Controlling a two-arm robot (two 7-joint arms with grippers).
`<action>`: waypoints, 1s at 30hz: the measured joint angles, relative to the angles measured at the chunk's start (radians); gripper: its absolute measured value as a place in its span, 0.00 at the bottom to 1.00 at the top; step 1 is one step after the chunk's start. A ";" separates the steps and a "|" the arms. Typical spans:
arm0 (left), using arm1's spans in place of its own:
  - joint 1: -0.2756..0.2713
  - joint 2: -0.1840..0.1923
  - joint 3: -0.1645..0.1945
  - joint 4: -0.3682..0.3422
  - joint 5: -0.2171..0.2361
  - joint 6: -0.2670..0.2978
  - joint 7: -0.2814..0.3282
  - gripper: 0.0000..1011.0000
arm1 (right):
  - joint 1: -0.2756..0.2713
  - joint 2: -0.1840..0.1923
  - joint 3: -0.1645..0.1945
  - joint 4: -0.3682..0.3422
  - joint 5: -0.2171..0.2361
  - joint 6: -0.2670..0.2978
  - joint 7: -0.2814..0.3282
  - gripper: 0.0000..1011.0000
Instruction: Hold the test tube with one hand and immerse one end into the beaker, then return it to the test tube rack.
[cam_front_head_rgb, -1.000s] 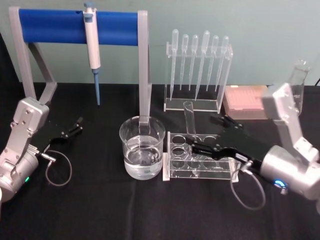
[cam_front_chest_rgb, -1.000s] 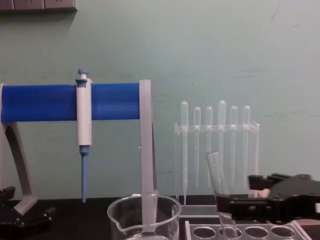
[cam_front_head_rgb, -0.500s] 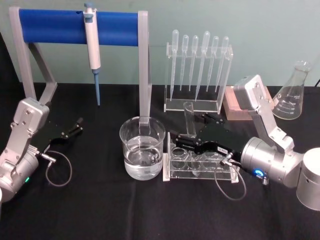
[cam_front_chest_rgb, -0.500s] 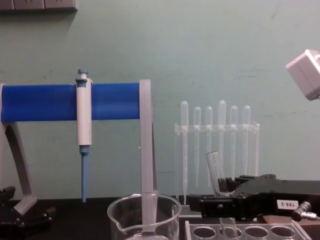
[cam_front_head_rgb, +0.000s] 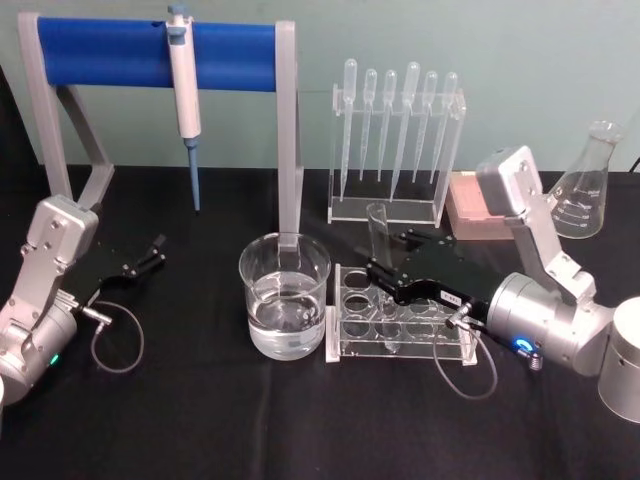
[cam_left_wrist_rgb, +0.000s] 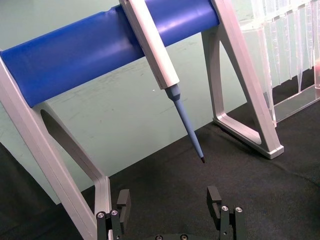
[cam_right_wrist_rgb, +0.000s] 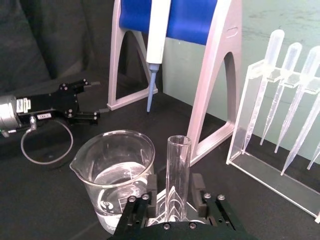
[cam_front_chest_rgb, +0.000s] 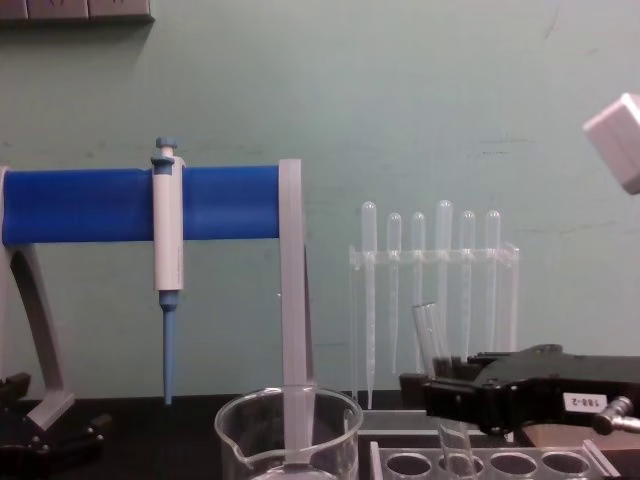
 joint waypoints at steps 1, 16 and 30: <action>0.000 0.000 0.000 0.000 0.000 0.000 0.000 0.99 | -0.004 0.000 0.004 -0.003 0.004 0.000 0.000 0.44; 0.000 0.000 0.000 0.000 0.000 0.000 0.000 0.99 | -0.093 0.004 0.090 -0.133 0.068 -0.048 -0.042 0.22; 0.000 0.000 0.000 0.000 0.000 0.000 0.000 0.99 | -0.097 0.015 0.124 -0.221 0.077 -0.049 -0.068 0.22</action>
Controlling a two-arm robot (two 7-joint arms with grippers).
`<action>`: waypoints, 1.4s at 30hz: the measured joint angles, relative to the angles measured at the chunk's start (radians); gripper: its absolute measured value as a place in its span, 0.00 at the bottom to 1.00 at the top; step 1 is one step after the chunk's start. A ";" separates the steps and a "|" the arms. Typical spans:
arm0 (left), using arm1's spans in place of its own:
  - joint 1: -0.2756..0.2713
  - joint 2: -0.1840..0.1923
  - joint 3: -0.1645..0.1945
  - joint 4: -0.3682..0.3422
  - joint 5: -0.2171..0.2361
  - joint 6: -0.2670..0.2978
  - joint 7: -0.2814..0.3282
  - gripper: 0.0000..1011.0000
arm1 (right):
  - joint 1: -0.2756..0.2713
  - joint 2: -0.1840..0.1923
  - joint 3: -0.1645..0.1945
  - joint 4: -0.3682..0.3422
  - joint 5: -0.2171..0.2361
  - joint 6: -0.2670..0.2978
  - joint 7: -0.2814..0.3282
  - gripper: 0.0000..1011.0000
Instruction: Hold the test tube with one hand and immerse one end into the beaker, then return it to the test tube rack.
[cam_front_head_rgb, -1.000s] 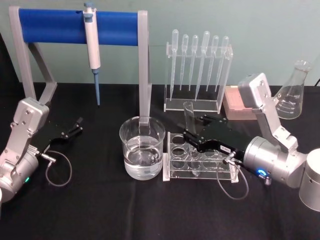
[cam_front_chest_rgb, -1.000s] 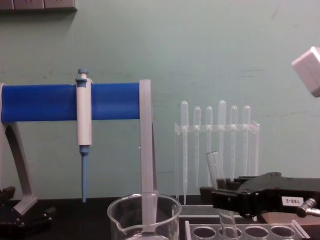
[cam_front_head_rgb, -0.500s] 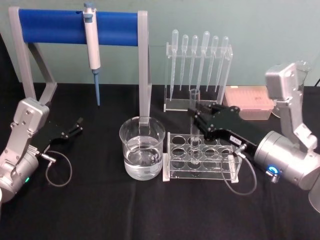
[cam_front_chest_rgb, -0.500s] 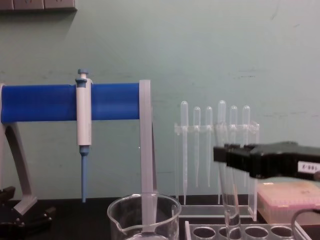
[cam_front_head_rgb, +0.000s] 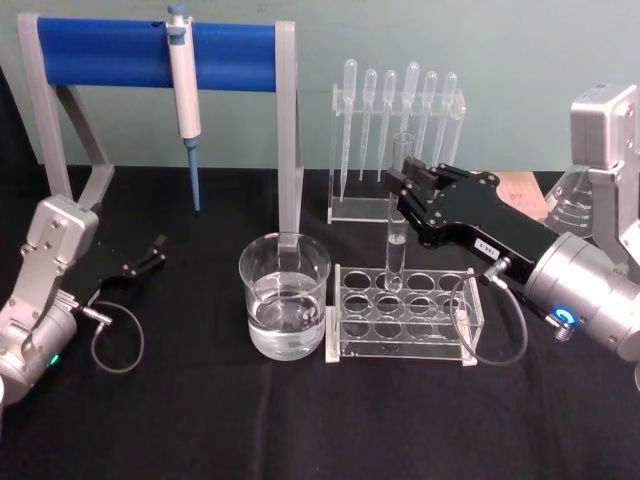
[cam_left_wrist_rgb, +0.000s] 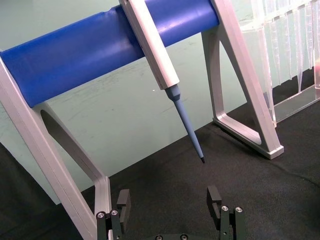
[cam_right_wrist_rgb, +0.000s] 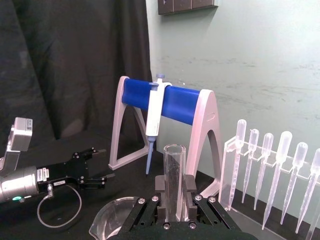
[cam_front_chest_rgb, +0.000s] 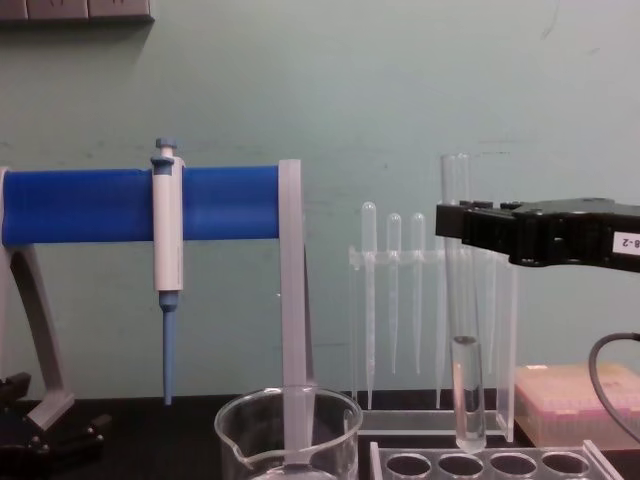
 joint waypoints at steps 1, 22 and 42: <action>0.000 0.000 0.000 0.000 0.000 0.000 0.000 0.99 | 0.000 0.000 0.000 0.000 0.000 0.000 0.000 0.22; 0.000 0.000 0.000 0.000 0.000 0.000 0.000 0.99 | -0.001 0.000 -0.001 0.000 -0.001 0.000 -0.001 0.22; 0.000 0.000 0.000 0.000 0.000 0.000 0.000 0.99 | -0.001 0.000 -0.001 0.000 -0.001 -0.001 -0.001 0.22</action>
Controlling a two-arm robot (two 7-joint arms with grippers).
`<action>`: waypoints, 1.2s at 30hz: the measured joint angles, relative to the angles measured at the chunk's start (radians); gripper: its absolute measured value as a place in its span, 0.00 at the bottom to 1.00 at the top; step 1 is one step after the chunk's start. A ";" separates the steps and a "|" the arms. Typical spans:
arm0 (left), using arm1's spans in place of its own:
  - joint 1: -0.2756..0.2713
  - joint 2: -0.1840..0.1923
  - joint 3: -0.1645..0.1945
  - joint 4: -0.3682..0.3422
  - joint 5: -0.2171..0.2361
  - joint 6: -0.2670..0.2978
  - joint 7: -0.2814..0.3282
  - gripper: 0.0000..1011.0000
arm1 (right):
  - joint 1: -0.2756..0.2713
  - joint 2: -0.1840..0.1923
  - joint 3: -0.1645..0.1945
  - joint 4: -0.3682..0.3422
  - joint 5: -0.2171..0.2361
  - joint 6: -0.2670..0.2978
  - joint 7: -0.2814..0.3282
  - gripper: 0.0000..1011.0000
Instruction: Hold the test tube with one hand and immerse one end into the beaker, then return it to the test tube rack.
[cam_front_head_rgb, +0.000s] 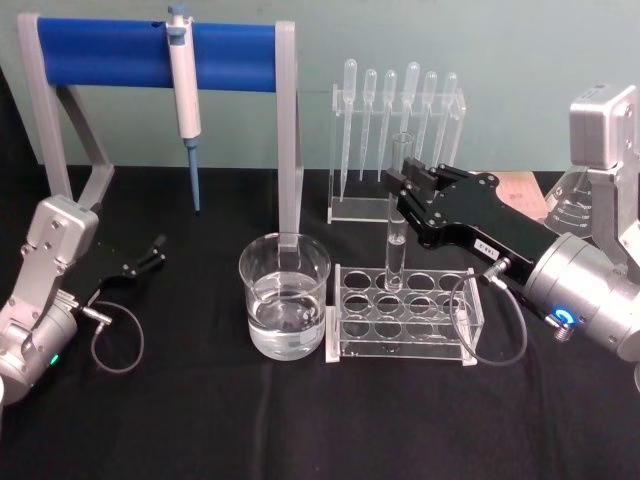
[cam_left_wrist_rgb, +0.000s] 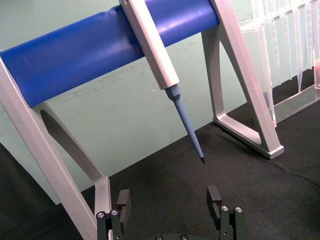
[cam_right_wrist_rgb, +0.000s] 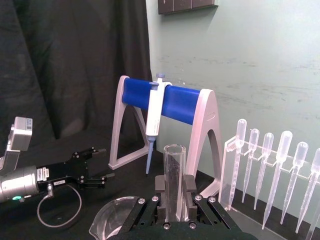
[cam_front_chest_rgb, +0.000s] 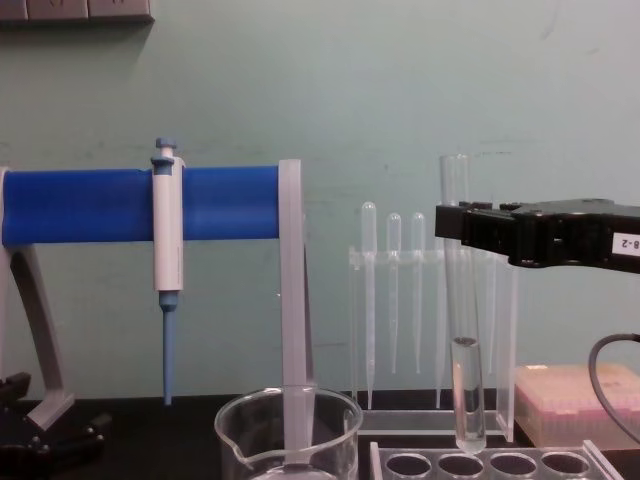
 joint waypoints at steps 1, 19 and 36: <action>0.000 0.000 0.000 0.000 0.000 0.000 0.000 0.99 | 0.000 0.000 0.000 0.000 0.000 0.000 0.000 0.22; 0.000 0.000 0.000 0.000 0.000 0.000 0.000 0.99 | 0.000 0.000 0.000 0.000 0.000 0.000 0.000 0.22; 0.000 0.000 0.000 0.000 0.000 0.000 0.000 0.99 | 0.000 0.000 0.000 0.000 0.000 0.000 0.000 0.22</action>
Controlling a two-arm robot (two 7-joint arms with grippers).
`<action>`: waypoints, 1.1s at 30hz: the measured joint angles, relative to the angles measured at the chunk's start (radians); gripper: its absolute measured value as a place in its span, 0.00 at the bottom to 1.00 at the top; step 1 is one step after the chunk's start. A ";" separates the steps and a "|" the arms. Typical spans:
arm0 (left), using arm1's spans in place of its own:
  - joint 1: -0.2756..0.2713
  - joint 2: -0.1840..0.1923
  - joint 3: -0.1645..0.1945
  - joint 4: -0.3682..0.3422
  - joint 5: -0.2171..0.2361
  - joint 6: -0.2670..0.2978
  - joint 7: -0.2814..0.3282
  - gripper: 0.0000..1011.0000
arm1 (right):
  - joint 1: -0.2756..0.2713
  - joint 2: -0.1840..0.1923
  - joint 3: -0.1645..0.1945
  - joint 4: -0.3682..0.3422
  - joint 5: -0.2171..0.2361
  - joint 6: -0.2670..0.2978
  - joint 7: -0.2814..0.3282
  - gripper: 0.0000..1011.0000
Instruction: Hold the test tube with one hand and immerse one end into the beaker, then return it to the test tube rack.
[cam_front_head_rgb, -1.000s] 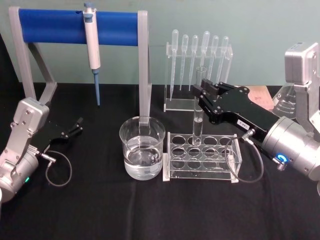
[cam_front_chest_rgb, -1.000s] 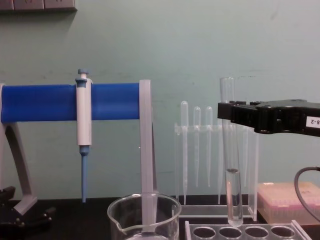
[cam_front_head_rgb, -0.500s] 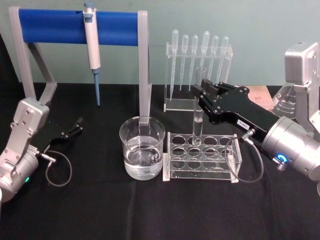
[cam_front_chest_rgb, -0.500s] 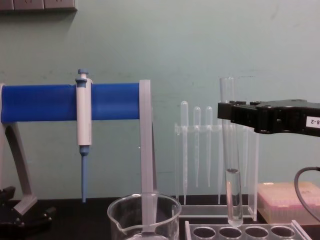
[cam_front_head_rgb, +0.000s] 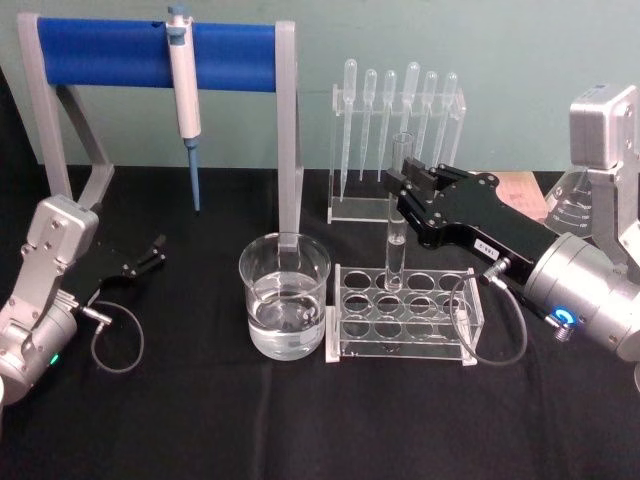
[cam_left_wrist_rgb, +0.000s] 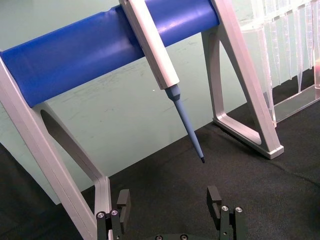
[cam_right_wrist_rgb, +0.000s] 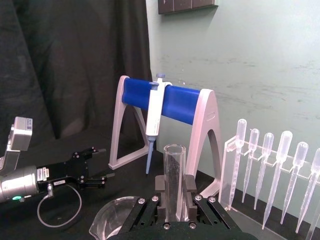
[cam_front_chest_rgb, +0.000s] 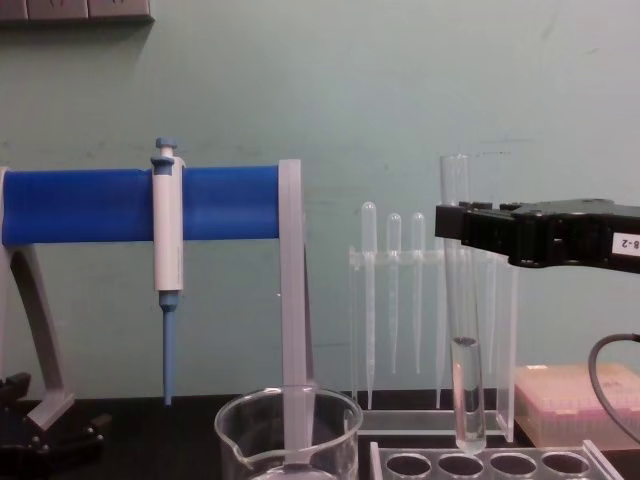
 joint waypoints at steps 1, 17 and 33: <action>0.000 0.000 0.000 0.000 0.000 0.000 0.000 0.99 | 0.000 0.000 0.000 0.000 0.000 0.000 0.000 0.22; 0.000 0.000 0.000 0.000 0.000 0.000 0.000 0.99 | 0.000 0.000 0.000 0.000 0.000 0.000 0.000 0.22; 0.000 0.000 0.000 0.000 0.000 0.000 0.000 0.99 | 0.000 0.000 0.000 0.000 0.000 0.000 0.000 0.22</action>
